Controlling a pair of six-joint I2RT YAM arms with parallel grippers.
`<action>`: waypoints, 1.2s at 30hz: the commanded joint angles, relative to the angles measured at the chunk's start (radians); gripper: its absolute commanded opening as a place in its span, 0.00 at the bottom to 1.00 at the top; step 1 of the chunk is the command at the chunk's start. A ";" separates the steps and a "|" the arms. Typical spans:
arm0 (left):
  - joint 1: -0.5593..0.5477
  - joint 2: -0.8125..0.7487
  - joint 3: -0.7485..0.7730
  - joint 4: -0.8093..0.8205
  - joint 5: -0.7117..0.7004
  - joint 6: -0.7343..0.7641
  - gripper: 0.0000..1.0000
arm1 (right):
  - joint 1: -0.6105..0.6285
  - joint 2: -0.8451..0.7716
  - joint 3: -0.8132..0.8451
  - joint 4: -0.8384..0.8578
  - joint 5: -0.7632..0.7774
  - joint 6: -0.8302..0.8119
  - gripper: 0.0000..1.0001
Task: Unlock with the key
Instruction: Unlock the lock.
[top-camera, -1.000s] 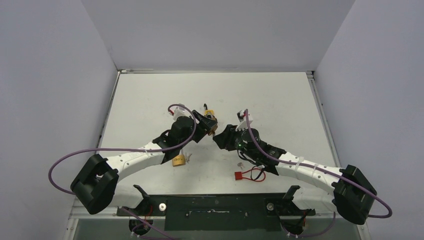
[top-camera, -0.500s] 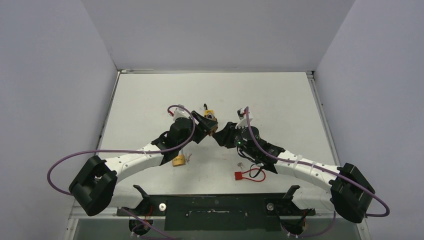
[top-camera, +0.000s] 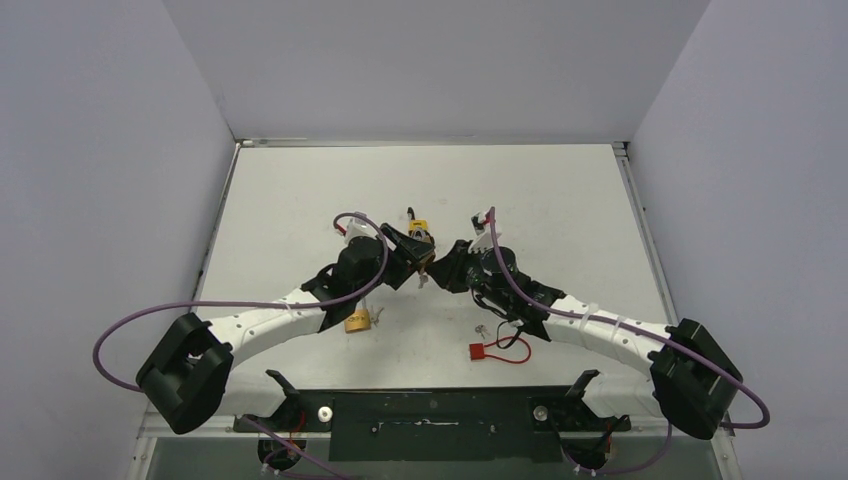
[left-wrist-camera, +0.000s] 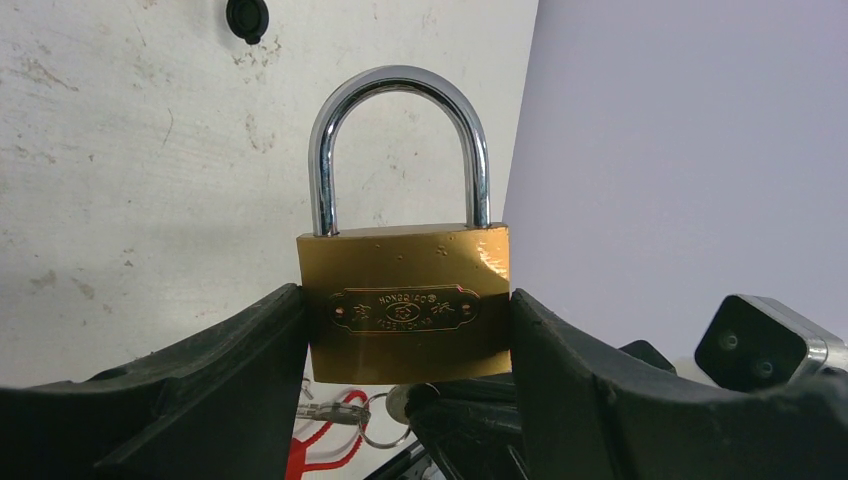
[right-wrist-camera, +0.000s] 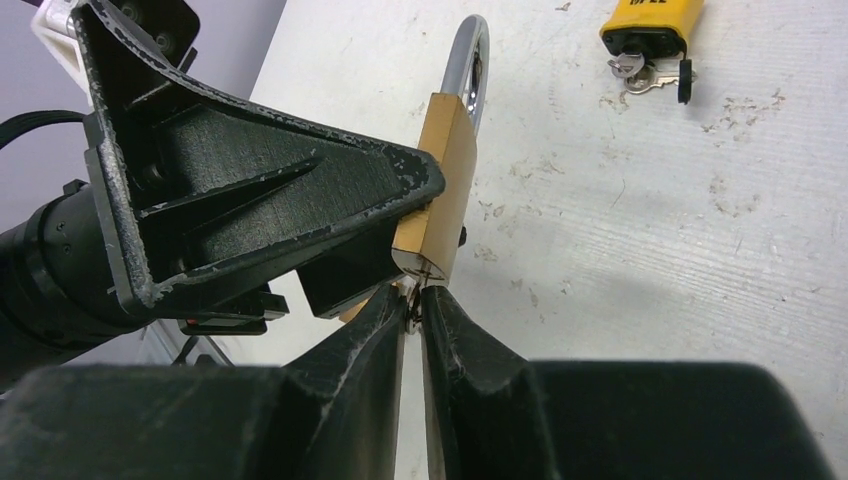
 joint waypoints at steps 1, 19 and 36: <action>0.001 -0.077 0.035 0.192 0.042 -0.060 0.00 | -0.009 0.016 0.054 0.028 -0.005 -0.002 0.11; 0.003 -0.166 -0.006 0.298 0.100 -0.075 0.00 | -0.187 -0.108 -0.122 0.393 -0.232 0.459 0.00; 0.010 -0.124 0.073 0.336 0.324 0.624 0.00 | -0.197 -0.517 -0.029 -0.069 -0.143 -0.002 0.73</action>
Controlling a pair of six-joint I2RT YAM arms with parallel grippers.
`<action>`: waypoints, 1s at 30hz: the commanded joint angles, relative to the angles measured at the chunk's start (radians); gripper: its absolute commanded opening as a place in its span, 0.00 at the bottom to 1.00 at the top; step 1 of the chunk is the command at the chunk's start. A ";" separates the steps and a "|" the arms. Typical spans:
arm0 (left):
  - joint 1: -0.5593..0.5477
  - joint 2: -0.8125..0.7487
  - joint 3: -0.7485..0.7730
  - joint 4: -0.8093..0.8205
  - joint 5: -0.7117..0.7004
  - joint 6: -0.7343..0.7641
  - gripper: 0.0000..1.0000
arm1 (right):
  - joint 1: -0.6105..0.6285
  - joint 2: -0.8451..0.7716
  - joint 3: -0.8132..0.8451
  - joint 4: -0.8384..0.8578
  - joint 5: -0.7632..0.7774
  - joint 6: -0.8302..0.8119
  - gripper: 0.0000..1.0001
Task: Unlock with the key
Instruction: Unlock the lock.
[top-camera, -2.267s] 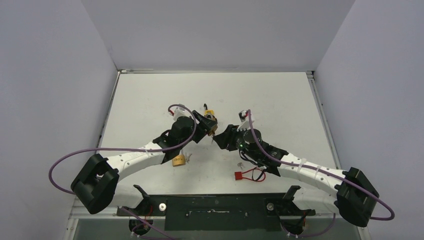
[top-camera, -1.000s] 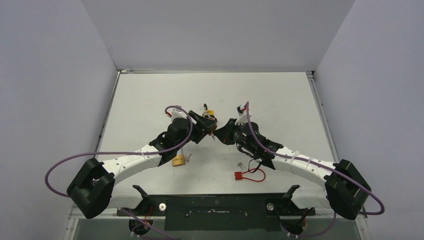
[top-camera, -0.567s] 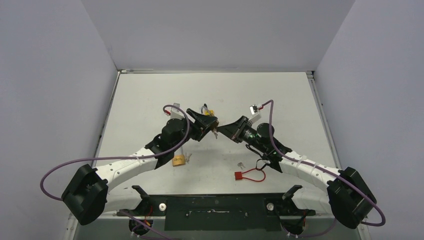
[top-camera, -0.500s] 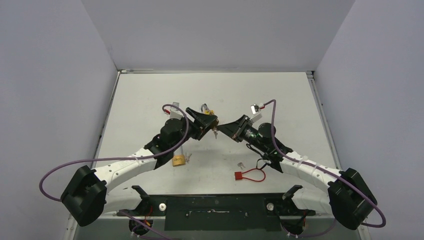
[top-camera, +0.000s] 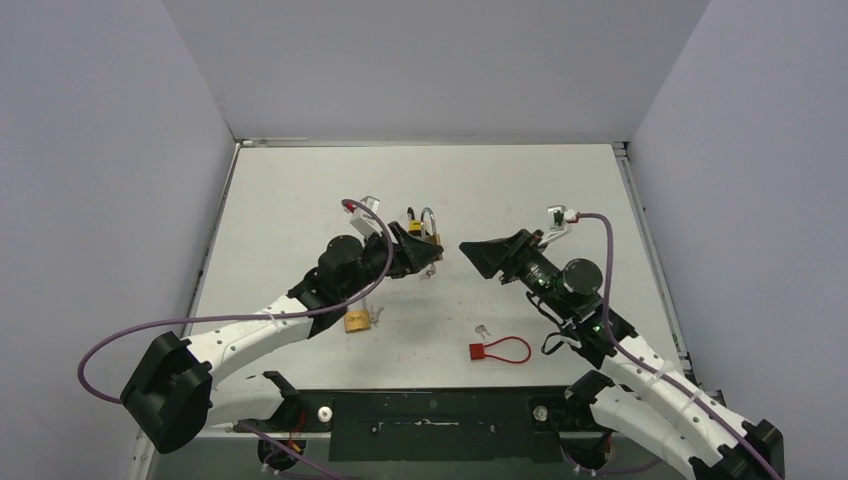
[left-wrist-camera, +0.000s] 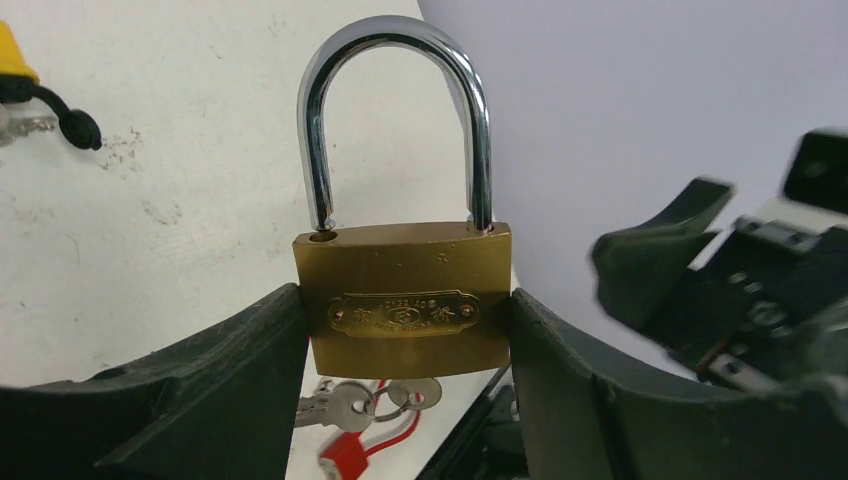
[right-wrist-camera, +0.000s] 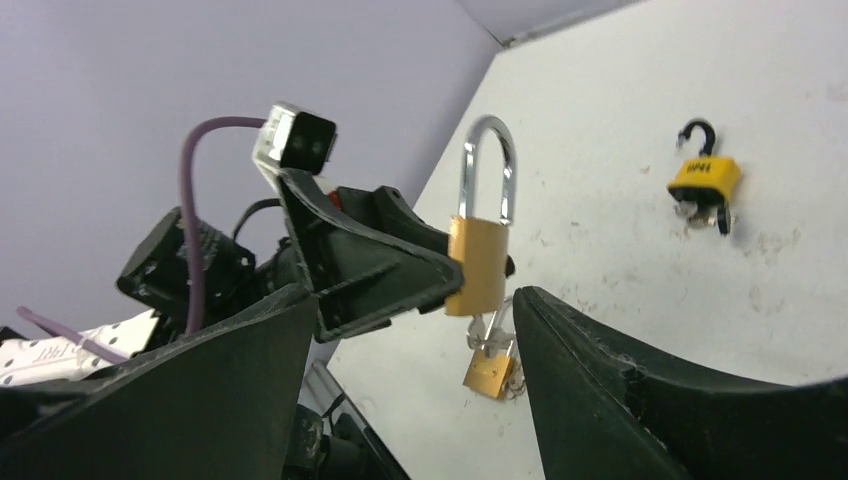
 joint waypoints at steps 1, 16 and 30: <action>0.001 -0.007 0.101 0.176 0.208 0.326 0.00 | -0.008 -0.089 0.103 -0.121 0.017 -0.181 0.75; -0.001 -0.050 0.051 0.256 0.478 0.532 0.00 | -0.008 0.132 0.411 -0.497 -0.011 -0.242 0.77; 0.010 0.017 0.119 0.395 0.588 0.183 0.00 | -0.006 -0.145 0.128 -0.120 0.071 -0.170 0.78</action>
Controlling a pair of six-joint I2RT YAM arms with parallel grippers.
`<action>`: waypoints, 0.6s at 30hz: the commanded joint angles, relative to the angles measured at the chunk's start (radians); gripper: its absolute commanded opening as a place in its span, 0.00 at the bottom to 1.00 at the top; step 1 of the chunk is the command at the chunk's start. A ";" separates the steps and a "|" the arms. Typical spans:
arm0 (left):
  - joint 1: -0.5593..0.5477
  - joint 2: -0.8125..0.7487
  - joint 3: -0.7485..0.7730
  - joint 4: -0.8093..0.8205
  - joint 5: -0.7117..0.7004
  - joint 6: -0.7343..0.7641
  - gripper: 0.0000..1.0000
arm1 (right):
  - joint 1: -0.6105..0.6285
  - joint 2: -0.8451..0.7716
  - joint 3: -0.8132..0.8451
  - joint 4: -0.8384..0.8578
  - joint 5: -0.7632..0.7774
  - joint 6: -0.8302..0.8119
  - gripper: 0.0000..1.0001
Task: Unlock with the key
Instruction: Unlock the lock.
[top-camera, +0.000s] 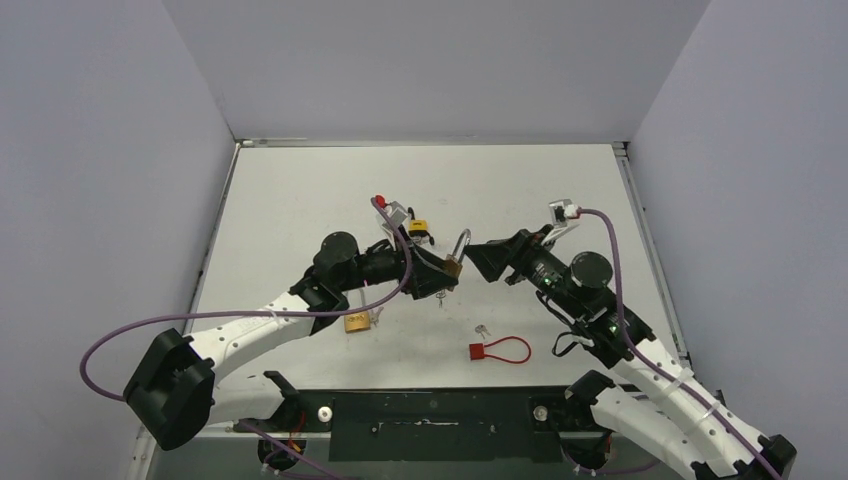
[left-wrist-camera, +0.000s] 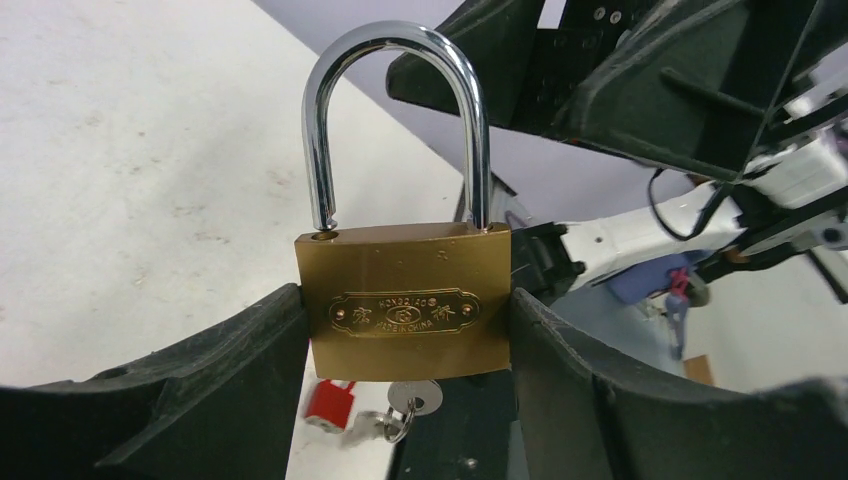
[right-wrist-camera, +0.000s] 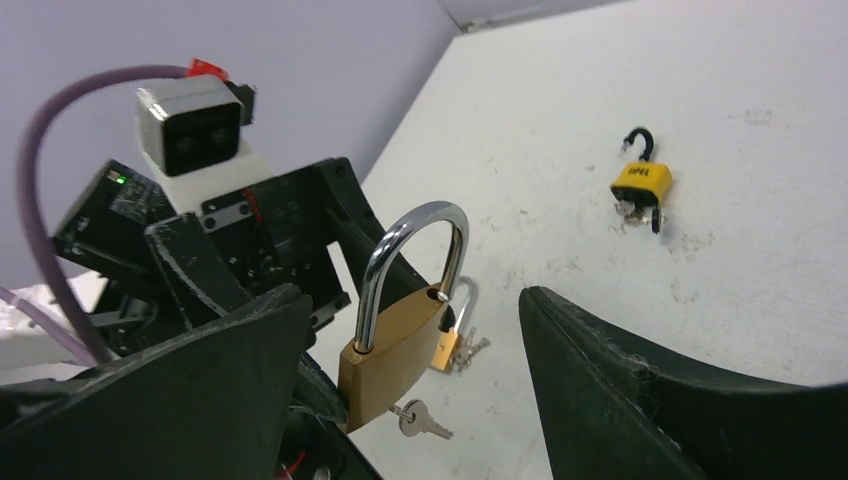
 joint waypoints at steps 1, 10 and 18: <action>0.010 0.004 0.093 0.287 0.078 -0.201 0.00 | -0.003 -0.102 -0.050 0.187 0.114 0.055 0.78; 0.012 0.004 0.073 0.508 0.126 -0.349 0.00 | -0.003 -0.125 -0.101 0.260 0.096 0.077 0.57; 0.013 0.025 0.068 0.636 0.221 -0.400 0.00 | -0.002 -0.031 -0.057 0.361 -0.078 0.077 0.68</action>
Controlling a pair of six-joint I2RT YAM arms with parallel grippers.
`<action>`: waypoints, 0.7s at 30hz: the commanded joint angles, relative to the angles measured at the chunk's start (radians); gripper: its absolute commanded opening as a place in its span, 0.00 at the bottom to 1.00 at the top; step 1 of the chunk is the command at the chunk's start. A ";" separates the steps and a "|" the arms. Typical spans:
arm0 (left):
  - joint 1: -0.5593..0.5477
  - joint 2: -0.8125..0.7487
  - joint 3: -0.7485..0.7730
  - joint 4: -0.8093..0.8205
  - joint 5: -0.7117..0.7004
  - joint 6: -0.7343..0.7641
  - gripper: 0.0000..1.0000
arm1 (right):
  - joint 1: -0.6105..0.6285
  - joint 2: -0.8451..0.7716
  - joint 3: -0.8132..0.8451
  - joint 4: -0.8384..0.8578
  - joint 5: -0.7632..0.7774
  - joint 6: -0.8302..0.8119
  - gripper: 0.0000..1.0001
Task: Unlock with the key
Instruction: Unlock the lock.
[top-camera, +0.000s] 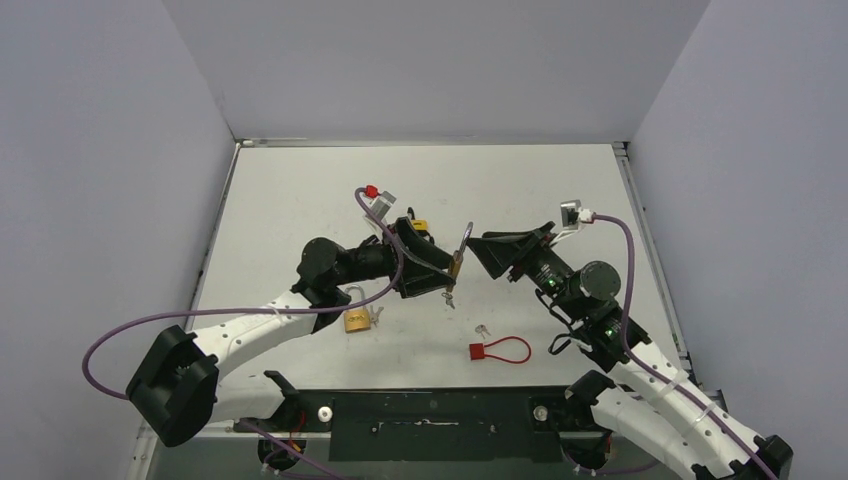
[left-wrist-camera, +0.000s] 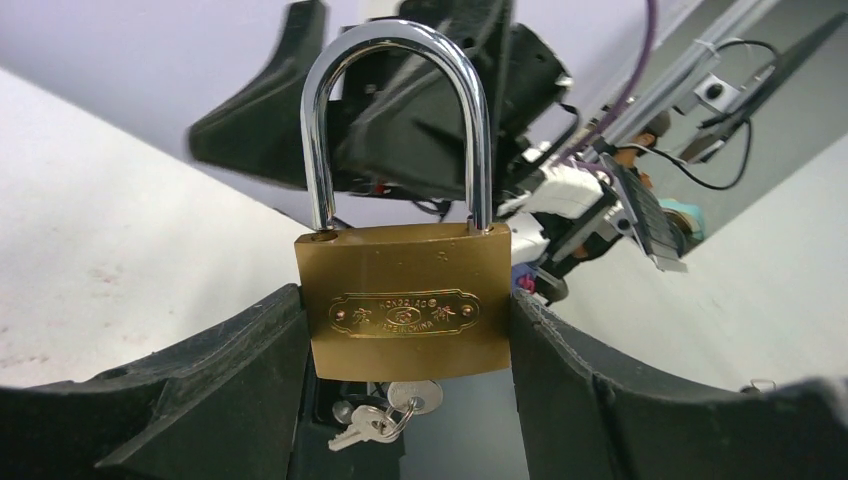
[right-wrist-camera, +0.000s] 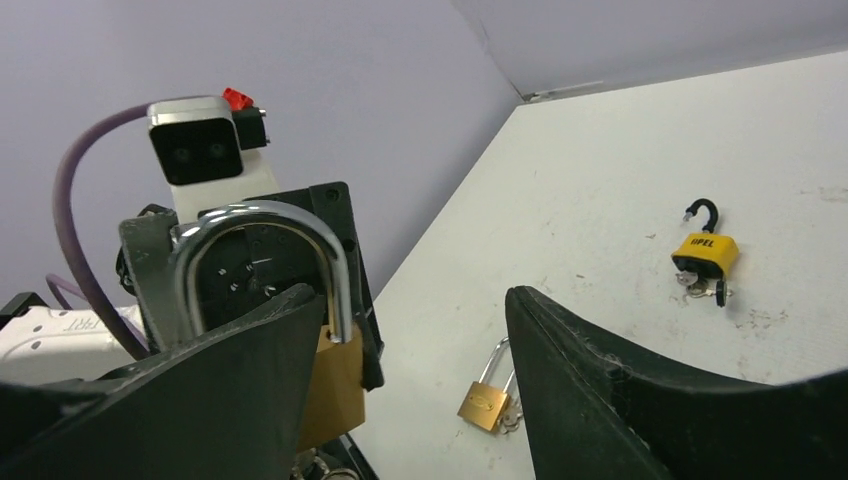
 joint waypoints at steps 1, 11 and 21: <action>0.006 0.000 0.060 0.256 0.068 -0.062 0.00 | -0.001 0.055 0.047 0.111 -0.096 0.006 0.67; 0.007 0.023 0.072 0.273 0.118 -0.079 0.00 | -0.003 0.092 0.060 0.124 -0.102 0.017 0.56; 0.015 -0.002 0.068 0.235 0.061 -0.066 0.00 | -0.003 -0.046 -0.053 0.190 -0.118 -0.053 0.64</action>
